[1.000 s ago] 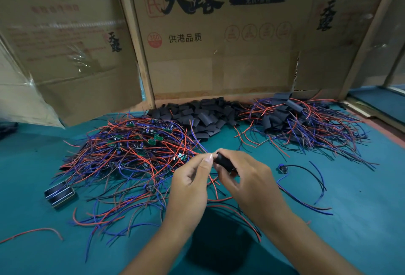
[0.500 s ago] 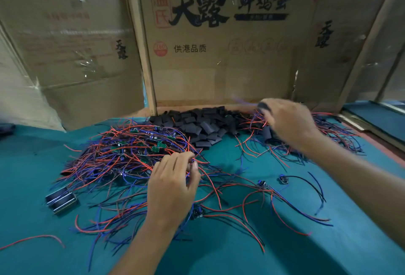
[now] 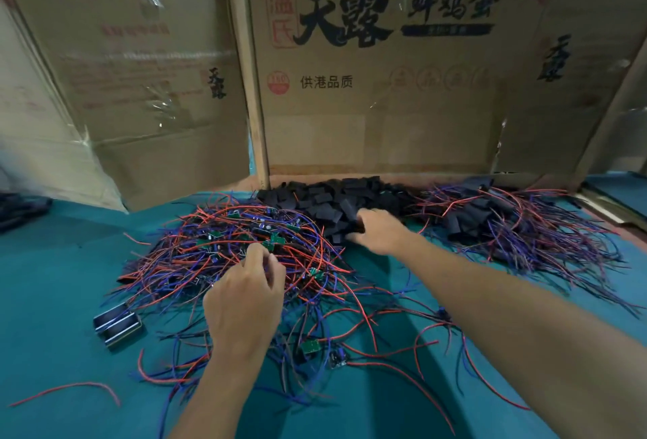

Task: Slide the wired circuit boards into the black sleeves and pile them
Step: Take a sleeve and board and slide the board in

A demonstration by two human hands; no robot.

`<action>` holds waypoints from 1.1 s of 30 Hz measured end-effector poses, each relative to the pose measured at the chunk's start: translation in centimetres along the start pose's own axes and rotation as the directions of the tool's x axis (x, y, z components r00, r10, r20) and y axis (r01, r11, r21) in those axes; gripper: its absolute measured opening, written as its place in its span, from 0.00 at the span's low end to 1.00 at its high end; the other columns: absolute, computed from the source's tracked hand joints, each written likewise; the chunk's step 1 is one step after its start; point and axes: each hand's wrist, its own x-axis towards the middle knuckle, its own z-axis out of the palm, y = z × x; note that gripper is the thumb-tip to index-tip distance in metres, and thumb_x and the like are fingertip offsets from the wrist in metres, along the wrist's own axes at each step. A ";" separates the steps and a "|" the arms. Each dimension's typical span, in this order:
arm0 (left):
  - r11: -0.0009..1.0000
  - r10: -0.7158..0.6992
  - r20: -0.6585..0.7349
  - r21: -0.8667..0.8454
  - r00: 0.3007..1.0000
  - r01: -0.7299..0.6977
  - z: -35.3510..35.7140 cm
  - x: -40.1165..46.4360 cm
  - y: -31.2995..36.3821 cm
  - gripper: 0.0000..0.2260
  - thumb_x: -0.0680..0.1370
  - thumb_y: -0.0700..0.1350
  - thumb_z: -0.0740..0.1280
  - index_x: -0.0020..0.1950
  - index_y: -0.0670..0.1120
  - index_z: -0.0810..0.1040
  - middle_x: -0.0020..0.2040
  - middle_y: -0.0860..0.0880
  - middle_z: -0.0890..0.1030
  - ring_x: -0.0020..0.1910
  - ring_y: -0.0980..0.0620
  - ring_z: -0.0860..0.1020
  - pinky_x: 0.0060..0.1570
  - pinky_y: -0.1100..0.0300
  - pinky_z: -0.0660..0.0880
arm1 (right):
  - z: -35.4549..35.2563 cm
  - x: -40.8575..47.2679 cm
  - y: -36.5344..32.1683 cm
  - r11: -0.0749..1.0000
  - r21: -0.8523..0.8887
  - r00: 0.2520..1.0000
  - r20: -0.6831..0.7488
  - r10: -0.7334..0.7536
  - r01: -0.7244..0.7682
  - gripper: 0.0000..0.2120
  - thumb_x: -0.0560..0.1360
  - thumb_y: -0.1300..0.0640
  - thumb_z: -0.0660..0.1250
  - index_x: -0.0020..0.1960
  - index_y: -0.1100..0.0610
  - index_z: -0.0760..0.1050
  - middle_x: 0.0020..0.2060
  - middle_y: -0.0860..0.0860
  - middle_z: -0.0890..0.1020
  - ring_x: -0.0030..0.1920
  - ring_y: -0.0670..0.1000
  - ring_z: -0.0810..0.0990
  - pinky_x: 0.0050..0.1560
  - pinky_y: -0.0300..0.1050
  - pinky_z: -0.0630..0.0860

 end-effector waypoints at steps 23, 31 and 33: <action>0.907 0.319 0.342 -0.381 0.884 -0.180 -0.8 -2.7 4.5 0.32 0.74 0.60 0.70 0.75 0.53 0.65 0.49 0.53 0.80 0.49 0.50 0.79 0.46 0.53 0.74 | -1.9 -16.2 -5.1 0.858 0.452 0.939 -0.331 -0.090 0.242 0.10 0.75 0.51 0.66 0.36 0.52 0.73 0.28 0.48 0.75 0.30 0.46 0.70 0.34 0.41 0.66; 0.760 0.543 0.341 -0.588 0.767 -0.277 -1.4 -3.8 5.5 0.25 0.73 0.60 0.66 0.67 0.50 0.73 0.55 0.55 0.79 0.50 0.55 0.74 0.55 0.56 0.73 | -1.2 -20.2 -3.3 0.018 0.991 0.983 0.130 -0.126 -0.129 0.09 0.72 0.54 0.72 0.40 0.61 0.79 0.39 0.62 0.78 0.41 0.56 0.80 0.39 0.45 0.80; 0.757 0.564 0.338 -0.575 0.753 -0.310 -1.5 -3.9 5.5 0.28 0.74 0.62 0.65 0.69 0.49 0.72 0.57 0.53 0.78 0.53 0.54 0.74 0.57 0.54 0.72 | -1.0 -20.1 -2.9 -0.100 0.973 0.962 0.186 -0.199 -0.208 0.16 0.67 0.51 0.79 0.42 0.61 0.76 0.42 0.65 0.75 0.45 0.61 0.77 0.40 0.48 0.81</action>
